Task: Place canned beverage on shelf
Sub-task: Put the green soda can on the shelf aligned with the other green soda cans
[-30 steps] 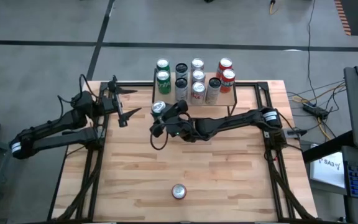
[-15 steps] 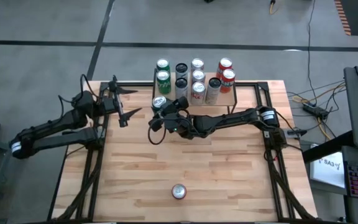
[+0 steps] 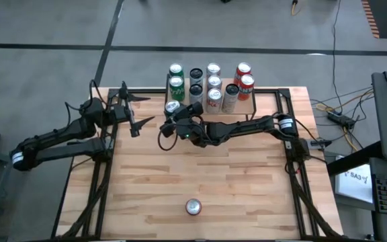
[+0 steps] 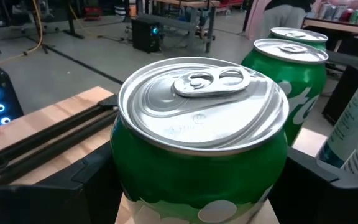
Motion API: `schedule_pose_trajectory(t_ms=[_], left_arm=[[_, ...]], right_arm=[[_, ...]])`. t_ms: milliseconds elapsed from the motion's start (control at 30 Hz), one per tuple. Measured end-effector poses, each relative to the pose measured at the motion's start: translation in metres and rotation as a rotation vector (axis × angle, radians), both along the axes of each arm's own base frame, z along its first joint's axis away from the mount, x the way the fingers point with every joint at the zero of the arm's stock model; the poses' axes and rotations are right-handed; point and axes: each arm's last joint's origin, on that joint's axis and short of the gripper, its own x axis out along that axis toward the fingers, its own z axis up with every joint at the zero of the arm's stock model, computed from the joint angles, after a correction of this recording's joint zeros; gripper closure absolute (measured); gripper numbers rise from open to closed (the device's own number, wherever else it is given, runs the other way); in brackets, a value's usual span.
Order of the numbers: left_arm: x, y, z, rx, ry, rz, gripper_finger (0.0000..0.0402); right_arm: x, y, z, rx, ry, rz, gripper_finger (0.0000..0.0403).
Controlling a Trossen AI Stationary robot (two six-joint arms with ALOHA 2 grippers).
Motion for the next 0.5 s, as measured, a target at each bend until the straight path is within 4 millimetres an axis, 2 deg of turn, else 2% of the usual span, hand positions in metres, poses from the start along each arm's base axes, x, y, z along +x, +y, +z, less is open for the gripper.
schedule_pose_trajectory(t_ms=[500], left_arm=[[0.0003,0.0002,-0.0005,-0.001,0.004,0.001,0.0084]], right_arm=[[-0.0005,-0.011,-0.0002,-0.007,-0.004,-0.042,0.0106]])
